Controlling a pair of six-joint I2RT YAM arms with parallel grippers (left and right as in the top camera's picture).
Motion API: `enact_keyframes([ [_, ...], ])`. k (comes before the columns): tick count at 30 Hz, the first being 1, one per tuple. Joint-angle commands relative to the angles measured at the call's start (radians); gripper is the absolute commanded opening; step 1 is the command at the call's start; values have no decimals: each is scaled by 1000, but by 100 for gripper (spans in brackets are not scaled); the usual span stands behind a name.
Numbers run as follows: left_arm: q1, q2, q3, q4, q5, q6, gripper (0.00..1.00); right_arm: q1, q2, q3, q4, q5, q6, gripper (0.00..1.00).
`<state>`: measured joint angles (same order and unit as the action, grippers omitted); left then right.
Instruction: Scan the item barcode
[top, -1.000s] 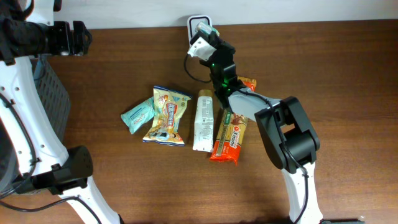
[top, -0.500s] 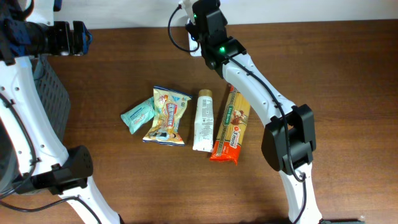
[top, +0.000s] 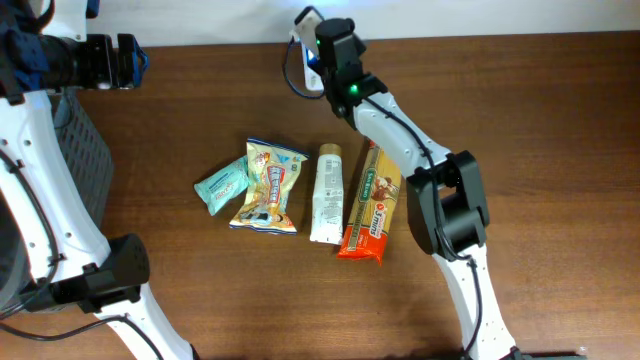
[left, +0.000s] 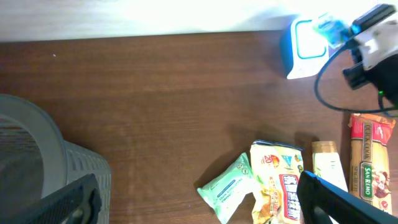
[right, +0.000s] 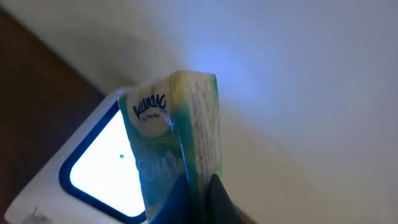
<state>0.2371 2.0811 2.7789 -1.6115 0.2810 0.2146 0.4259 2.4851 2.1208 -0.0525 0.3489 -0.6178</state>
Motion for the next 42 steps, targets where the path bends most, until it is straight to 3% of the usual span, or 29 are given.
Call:
enact_keyframes([
  [1,2,-10,3,1,8,8,99,-14,21,13,-31,30,-11,4],
  [7,2,-10,3,1,8,8,99,-8,12,13,-75,56,0,4],
  [11,2,-10,3,1,8,8,99,5,-110,14,-187,-23,164,4],
  [17,2,-10,3,1,8,8,99,-44,-488,14,-680,-317,565,4],
  [19,2,-10,3,1,8,8,99,-94,-583,14,-862,-342,633,4],
  [22,2,-10,3,1,8,8,99,-189,-634,14,-1078,-341,647,4],
  [25,2,-10,3,1,8,8,99,-357,-603,-39,-1272,-338,749,4],
  [28,2,-10,3,1,8,8,99,-504,-572,-215,-1264,-341,831,4],
  [35,2,-10,3,1,8,8,99,-719,-565,-618,-1017,-428,840,6],
  [36,2,-9,3,1,8,8,99,-726,-565,-633,-1012,-428,840,17],
  [37,2,-10,3,1,8,8,99,-729,-565,-638,-1014,-427,840,82],
  [38,2,-10,3,1,8,8,99,-729,-566,-637,-1013,-428,840,92],
  [42,2,-10,3,1,8,8,99,-727,-566,-563,-1054,-576,768,89],
])
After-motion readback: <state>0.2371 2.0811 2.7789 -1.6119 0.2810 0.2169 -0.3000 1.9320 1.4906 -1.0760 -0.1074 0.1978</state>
